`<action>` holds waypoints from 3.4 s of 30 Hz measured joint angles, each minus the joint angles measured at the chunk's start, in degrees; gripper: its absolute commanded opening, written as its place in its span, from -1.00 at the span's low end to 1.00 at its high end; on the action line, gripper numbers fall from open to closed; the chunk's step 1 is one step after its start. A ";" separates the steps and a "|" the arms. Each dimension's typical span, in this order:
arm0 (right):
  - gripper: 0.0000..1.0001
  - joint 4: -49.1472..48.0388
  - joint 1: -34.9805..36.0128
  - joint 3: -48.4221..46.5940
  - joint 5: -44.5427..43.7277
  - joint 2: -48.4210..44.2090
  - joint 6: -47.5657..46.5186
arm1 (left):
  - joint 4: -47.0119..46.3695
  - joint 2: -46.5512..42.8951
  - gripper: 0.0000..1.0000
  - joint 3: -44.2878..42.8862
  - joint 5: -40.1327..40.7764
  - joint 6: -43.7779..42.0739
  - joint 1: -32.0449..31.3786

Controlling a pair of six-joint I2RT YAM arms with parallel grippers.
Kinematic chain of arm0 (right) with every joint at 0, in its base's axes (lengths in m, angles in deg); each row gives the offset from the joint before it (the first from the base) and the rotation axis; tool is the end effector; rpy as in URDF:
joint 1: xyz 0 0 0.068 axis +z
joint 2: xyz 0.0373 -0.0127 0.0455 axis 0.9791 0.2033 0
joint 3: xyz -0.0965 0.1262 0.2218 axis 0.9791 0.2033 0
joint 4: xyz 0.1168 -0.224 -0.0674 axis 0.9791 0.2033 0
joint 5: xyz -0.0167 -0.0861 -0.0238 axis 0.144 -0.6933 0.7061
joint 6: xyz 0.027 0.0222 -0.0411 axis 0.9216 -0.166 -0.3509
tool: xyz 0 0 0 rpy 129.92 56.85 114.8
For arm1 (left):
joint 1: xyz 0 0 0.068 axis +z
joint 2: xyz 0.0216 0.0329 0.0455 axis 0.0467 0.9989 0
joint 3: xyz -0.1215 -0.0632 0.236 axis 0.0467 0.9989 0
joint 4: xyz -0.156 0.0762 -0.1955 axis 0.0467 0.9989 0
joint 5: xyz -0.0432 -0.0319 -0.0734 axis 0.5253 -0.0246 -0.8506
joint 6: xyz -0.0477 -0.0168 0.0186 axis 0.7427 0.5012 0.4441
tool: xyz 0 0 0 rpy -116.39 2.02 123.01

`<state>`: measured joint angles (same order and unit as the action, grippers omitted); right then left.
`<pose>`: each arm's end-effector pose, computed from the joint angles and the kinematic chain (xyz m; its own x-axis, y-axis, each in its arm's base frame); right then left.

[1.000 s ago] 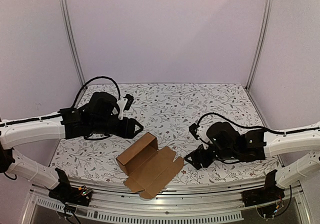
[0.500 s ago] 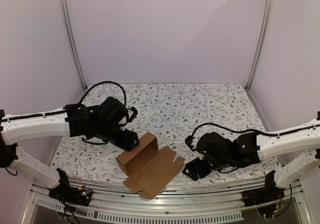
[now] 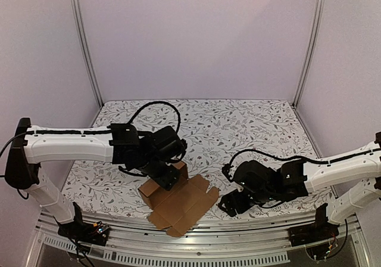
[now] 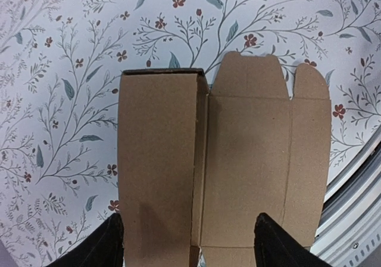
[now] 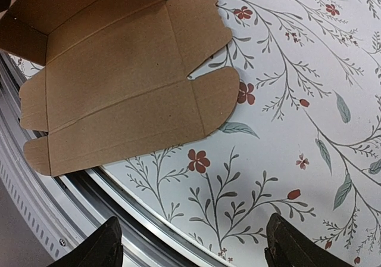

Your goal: Fold the paper box

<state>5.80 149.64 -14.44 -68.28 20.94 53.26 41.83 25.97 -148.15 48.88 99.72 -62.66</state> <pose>0.0871 0.2432 0.1853 -0.7828 -0.3792 -0.4934 -0.5440 0.8020 0.2467 0.1378 -0.2756 0.2466 -0.7077 0.5422 -0.4529 0.5762 0.8139 0.0739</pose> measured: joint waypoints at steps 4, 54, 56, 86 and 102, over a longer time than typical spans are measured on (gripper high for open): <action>0.64 -0.09 0.00 0.11 0.00 0.02 0.00 | 2.71 3.63 0.42 -3.10 3.21 -0.17 -1.66; 0.50 -7.93 0.00 -6.14 0.55 7.48 3.72 | -2.64 3.21 -0.47 5.46 -2.19 -5.81 9.70; 0.47 -9.18 0.00 -8.02 0.13 9.33 3.85 | -3.56 3.23 -0.47 6.08 -3.67 -5.66 10.08; 0.39 -7.52 -0.02 -13.16 -5.51 12.00 -0.33 | -36.50 -0.02 0.06 25.90 -22.32 19.43 10.19; 0.05 -9.01 -1.73 -7.96 -6.19 11.02 1.20 | -41.18 -13.49 0.16 33.35 -14.19 32.00 7.56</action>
<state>-3.20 147.91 -22.39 -74.46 31.96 54.46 0.65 12.48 -114.80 34.69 131.72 -55.10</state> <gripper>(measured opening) 0.605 0.580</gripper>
